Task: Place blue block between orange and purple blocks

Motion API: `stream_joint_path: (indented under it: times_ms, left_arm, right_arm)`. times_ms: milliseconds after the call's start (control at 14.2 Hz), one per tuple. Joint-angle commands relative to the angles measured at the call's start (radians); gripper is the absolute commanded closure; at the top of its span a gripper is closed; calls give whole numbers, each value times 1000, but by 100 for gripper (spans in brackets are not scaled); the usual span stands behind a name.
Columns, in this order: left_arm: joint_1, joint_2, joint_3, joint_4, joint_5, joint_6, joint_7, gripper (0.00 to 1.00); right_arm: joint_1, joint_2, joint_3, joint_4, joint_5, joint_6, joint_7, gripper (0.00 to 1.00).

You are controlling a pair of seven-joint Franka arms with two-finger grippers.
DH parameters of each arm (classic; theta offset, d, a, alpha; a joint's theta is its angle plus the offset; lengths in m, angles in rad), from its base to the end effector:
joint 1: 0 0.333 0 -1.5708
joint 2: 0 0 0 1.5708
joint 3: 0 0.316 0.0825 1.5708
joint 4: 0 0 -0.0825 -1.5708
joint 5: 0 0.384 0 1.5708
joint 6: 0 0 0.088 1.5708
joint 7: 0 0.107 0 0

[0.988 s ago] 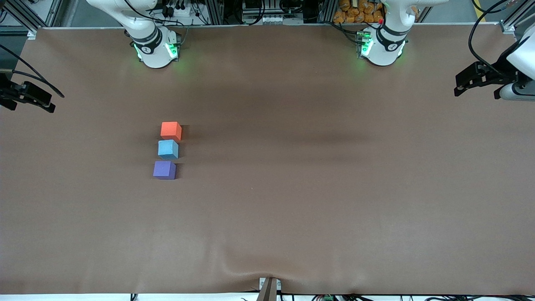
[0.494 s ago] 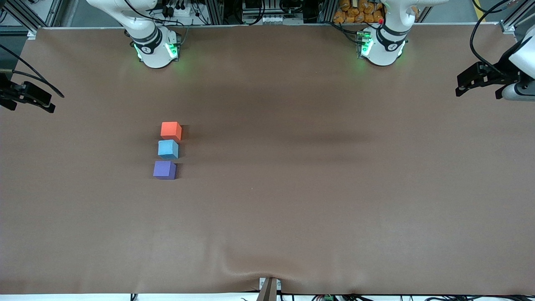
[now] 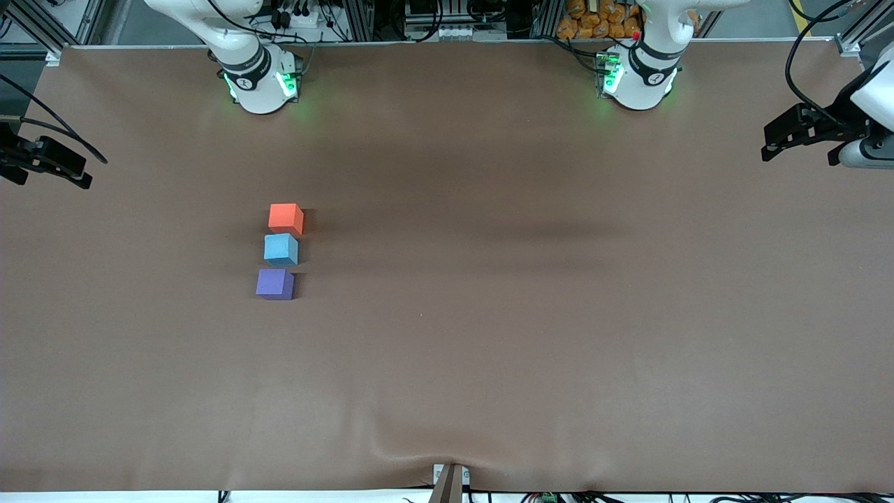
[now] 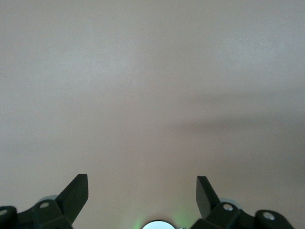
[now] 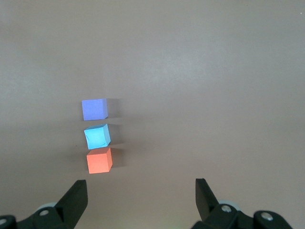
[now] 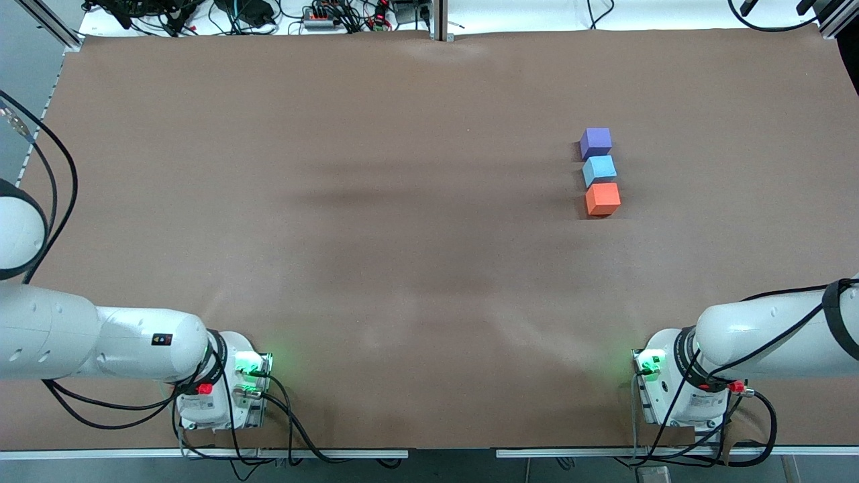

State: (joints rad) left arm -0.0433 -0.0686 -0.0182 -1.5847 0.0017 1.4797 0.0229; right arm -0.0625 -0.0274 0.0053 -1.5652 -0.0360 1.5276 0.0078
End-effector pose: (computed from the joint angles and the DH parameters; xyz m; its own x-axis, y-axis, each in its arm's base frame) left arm 0.5226 -0.0324 0.6471 0.9958 -0.0840 -0.0365 -0.0841 -0.9965 -0.0021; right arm 0.5407 -0.0349 0.6384 0.9977 -0.0665 -0.0099 -0.0661 -0.9972 0.0362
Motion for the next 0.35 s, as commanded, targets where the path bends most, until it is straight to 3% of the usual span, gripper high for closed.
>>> stream_joint_path:
  times_ms: [0,282]
  left_arm:
    - [6,6,-2,9,-5,4,18,0]
    - [8,10,0,9,-8,2,18,0]
  right_arm:
    - [1,-28,1,-29,-8,13,-9,0]
    - [6,-29,1,-29,-7,9,-12,0]
